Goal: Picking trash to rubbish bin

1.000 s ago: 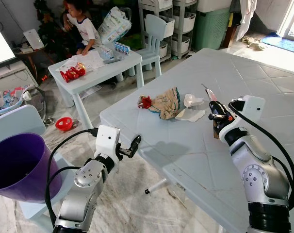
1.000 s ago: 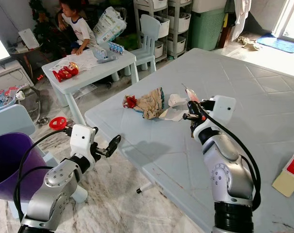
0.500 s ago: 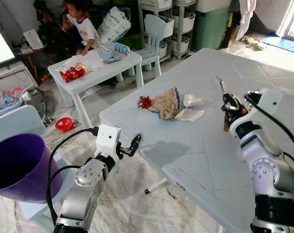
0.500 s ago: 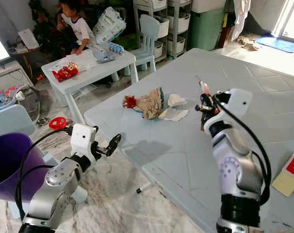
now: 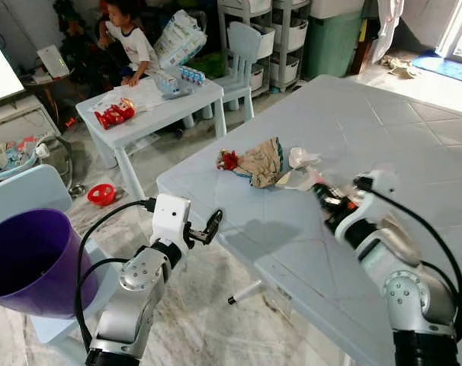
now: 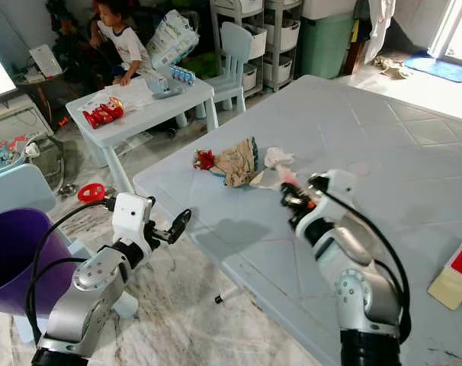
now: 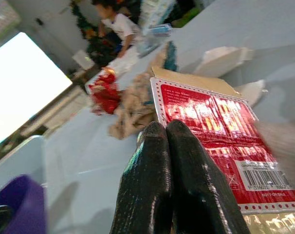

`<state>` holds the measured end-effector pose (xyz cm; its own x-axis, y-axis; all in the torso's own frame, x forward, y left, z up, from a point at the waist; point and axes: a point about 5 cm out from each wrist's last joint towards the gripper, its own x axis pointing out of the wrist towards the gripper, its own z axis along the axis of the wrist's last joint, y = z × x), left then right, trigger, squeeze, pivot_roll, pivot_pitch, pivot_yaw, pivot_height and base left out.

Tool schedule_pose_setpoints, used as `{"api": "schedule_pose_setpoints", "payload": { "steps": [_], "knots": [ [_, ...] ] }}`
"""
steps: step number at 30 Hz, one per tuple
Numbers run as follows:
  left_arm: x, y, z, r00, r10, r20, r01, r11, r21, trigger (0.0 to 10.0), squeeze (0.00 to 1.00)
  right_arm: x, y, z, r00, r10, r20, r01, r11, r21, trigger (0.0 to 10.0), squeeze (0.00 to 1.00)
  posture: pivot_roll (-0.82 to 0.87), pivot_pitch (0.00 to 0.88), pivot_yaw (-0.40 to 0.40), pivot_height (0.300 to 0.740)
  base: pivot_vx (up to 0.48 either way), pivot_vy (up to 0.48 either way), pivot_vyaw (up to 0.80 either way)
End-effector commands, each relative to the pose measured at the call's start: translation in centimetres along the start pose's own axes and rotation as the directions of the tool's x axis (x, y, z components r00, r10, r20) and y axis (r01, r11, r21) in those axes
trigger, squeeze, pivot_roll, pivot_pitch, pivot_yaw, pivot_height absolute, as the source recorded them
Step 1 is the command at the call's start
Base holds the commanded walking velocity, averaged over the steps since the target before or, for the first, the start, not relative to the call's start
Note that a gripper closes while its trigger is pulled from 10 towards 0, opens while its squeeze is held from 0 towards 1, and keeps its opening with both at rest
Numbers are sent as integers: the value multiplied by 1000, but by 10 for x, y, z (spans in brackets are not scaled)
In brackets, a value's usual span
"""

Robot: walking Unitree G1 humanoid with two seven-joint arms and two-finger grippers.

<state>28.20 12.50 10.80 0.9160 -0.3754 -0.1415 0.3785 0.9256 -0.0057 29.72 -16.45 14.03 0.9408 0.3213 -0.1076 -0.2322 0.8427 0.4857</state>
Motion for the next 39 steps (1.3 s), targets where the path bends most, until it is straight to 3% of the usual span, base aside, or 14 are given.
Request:
{"api": "schedule_pose_setpoints", "payload": {
  "steps": [1, 13, 19, 23, 27, 30, 33, 34, 35, 36, 37, 38, 39],
  "knots": [
    [1, 3, 0, 1000, 9, -1, -9, 1000, 12, 10000, 0, -4, 2, 6, 999, 39, 7, -39, 999, 24, 0, 0, 5, 0, 53, 740, 0, 0, 0],
    [3, 4, -1, 1000, 5, -7, -5, 1000, 19, 10000, 0, -5, 9, 15, 991, 134, 25, -136, 984, 116, 0, 0, 8, 0, 52, 740, 0, 0, 0],
    [4, 6, 0, 1000, 9, -5, -9, 1000, 19, 10000, 0, -7, 20, 20, 969, 243, 40, -246, 947, 205, 0, 0, 8, 0, 53, 740, 0, 0, 0],
    [6, 7, 2, 1000, 19, 7, -19, 997, -73, 10000, 0, -11, 24, 20, 956, 291, 40, -292, 929, 228, 0, 0, 5, 0, 55, 740, 0, 0, 0],
    [7, 7, 3, 1000, 20, 8, -20, 997, -71, 10000, 0, -12, 24, 20, 954, 298, 34, -298, 926, 233, 0, 0, 5, 0, 53, 740, 0, 0, 0],
    [7, 7, 2, 1000, 19, 6, -19, 997, -69, 10000, 0, -12, 22, 14, 961, 277, -25, -270, 950, 157, 0, 0, 4, 0, 52, 740, 0, 0, 0],
    [7, 6, 1, 1000, 18, 2, -18, 997, -70, 10000, 0, -12, 16, 2, 965, 233, -121, -229, 973, 39, 0, 0, 4, 0, 50, 740, 0, 0, 0],
    [7, 5, 0, 1000, 17, -1, -17, 997, -70, 10000, 0, -12, 10, -7, 967, 181, -180, -190, 981, -36, 0, 0, 5, 0, 50, 740, 0, 0, 0],
    [7, 5, 0, 1000, 17, -2, -17, 997, -70, 10000, 0, -11, 7, -11, 968, 148, -201, -168, 982, -87, 3333, 0, 5, 0, 48, 740, 0, 0, 0],
    [7, 5, 0, 1000, 17, -3, -17, 997, -71, 10000, 0, -11, 3, -14, 969, 115, -217, -148, 979, -140, 3333, 0, 5, 0, 48, 740, 0, 0, 0],
    [6, 5, 0, 1000, 18, -4, -18, 997, -71, 10000, 0, -11, 2, -14, 970, 113, -215, -146, 979, -142, 4314, 0, 6, 0, 48, 740, 0, 0, 0],
    [6, 5, 0, 1000, 18, -4, -19, 997, -71, 10000, 0, -11, 2, -14, 970, 114, -213, -145, 980, -139, 4314, 0, 6, 0, 48, 740, 0, 0, 0],
    [6, 5, -1, 1000, 19, -5, -19, 997, -71, 10000, 0, -11, 1, -14, 973, 105, -207, -136, 980, -142, 6078, 604, 6, 0, 48, 740, 0, 0, 0]
  ]
}}
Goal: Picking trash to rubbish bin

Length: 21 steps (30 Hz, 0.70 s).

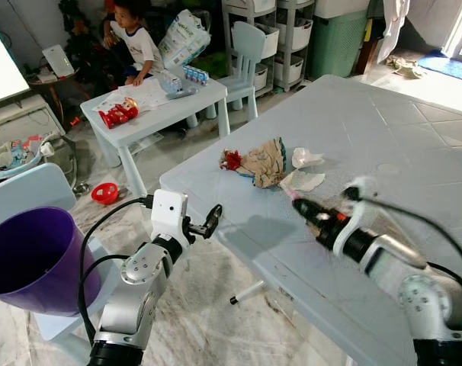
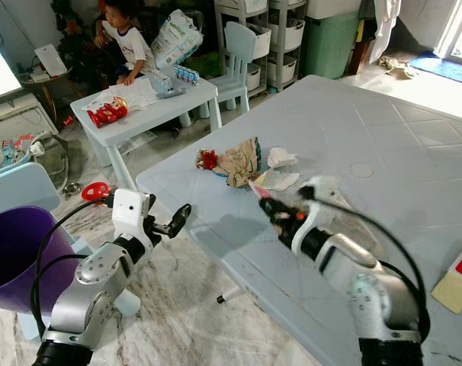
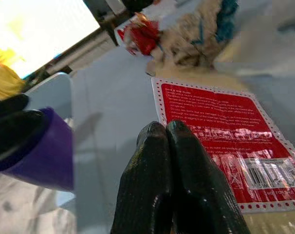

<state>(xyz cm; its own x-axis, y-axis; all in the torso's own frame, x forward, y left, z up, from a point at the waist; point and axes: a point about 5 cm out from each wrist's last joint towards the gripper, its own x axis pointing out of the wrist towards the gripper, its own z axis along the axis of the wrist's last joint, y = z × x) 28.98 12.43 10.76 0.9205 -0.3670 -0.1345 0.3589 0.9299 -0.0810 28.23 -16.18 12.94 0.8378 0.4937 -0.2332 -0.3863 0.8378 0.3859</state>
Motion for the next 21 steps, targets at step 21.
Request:
{"api": "schedule_pose_setpoints", "payload": {
  "steps": [21],
  "knots": [
    [-18, -11, -3, 971, -231, -51, 228, 972, -59, 10000, 0, 4, -3, 13, 996, -63, 58, 75, 971, -226, 10000, 1000, 8, 0, 44, 740, 0, 0, 0]
  ]
}}
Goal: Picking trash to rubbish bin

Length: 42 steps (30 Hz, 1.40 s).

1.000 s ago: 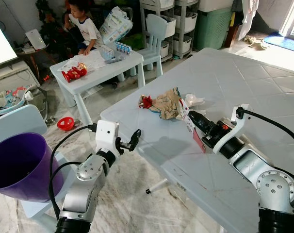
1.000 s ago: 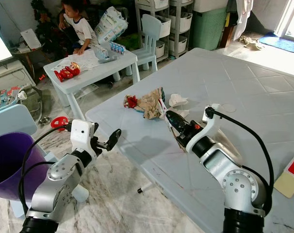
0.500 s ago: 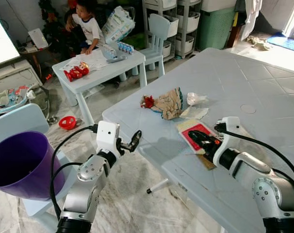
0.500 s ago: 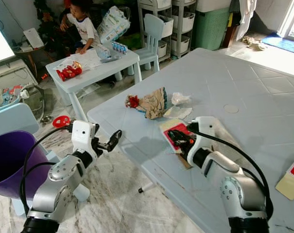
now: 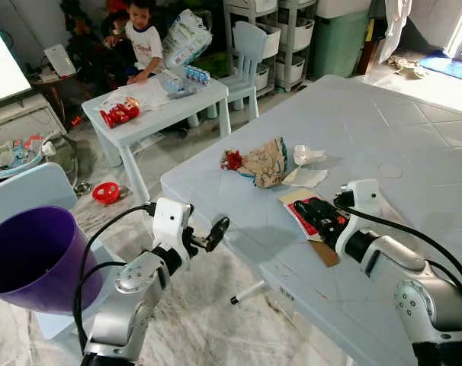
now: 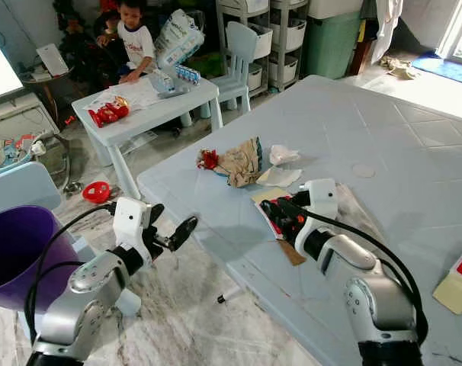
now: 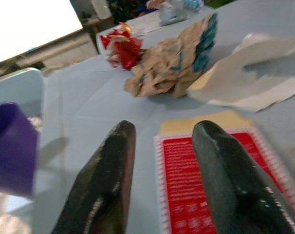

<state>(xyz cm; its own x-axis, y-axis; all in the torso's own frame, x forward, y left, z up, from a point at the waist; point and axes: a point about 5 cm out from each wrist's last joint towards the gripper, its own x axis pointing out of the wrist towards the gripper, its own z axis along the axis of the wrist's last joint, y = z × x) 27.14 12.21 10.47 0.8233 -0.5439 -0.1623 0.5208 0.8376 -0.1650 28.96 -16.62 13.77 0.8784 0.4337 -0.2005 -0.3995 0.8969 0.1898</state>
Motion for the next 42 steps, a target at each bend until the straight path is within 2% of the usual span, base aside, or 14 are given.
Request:
{"api": "schedule_pose_setpoints", "payload": {
  "steps": [1, 7, 11, 12, 15, 17, 19, 27, 30, 33, 38, 40, 41, 42],
  "knots": [
    [-3, -4, 1, 999, -51, -17, 51, 999, -8, 10000, 0, 3, -1, 1, 1000, -21, -8, 20, 999, -49, 10000, 1000, 10, 0, 43, 740, 0, 0, 0],
    [-12, -17, -2, 970, -208, -123, 198, 976, -89, 10000, 0, 2, -9, -6, 996, -68, -62, 58, 987, -150, 10000, 1000, 9, 0, 41, 740, 0, 0, 0],
    [-18, -18, -3, 955, -251, -159, 235, 965, -113, 10000, 0, 2, -9, -7, 995, -66, -77, 52, 982, -179, 10000, 1000, 8, 0, 40, 740, 0, 0, 0],
    [-23, -17, -5, 944, -273, -184, 257, 961, -104, 10000, 0, 1, -9, -6, 994, -63, -92, 41, 973, -226, 10000, 1000, 9, 0, 40, 740, 0, 0, 0],
    [-26, -12, -6, 943, -258, -209, 247, 966, -78, 10000, 0, 1, -7, -5, 993, -46, -109, 14, 960, -279, 10000, 1000, 8, 0, 40, 740, 0, 0, 0],
    [-26, -11, -6, 945, -253, -206, 242, 967, -78, 10000, 0, 1, -6, -5, 993, -42, -114, 6, 954, -298, 10000, 1000, 9, 0, 39, 740, 0, 0, 0],
    [-26, -10, -3, 946, -250, -208, 237, 968, -85, 10000, 0, 0, -2, -5, 991, -32, -126, -15, 935, -355, 10000, 1000, 9, 0, 39, 740, 0, 0, 0],
    [-27, -13, -1, 939, -267, -218, 252, 963, -94, 10000, 0, -7, 10, -6, 992, -24, -125, -29, 912, -408, 10000, 1000, 4, 0, 38, 740, 0, 0, 0],
    [-27, -13, -1, 937, -267, -224, 253, 963, -91, 10000, 0, -5, 14, -12, 990, -52, -132, -14, 892, -451, 10000, 1000, 4, 0, 39, 740, 0, 0, 0],
    [-27, -14, -1, 937, -264, -228, 251, 964, -86, 10000, 0, -3, 16, -16, 988, -71, -134, 8, 904, -427, 10000, 1000, 12, 0, 39, 740, 0, 0, 0],
    [-27, -14, 0, 940, -258, -224, 245, 966, -83, 10000, 0, 0, 11, -32, 977, -142, -160, 60, 901, -429, 10000, 1000, 20, 0, 34, 740, 0, 0, 0],
    [-27, -14, 0, 941, -256, -222, 243, 967, -82, 10000, 0, 1, 4, -40, 965, -197, -173, 98, 883, -458, 10000, 1000, 20, 0, 33, 740, 0, 0, 0],
    [-27, -15, -1, 941, -254, -222, 242, 967, -81, 10000, 0, 2, 0, -43, 958, -233, -168, 126, 866, -484, 10000, 322, 22, 0, 32, 740, 0, 0, 0],
    [-27, -15, -1, 941, -254, -222, 242, 967, -81, 10000, 0, 2, 0, -43, 958, -233, -168, 126, 866, -484, 10000, 322, 22, 0, 32, 740, 0, 0, 0]
  ]
}}
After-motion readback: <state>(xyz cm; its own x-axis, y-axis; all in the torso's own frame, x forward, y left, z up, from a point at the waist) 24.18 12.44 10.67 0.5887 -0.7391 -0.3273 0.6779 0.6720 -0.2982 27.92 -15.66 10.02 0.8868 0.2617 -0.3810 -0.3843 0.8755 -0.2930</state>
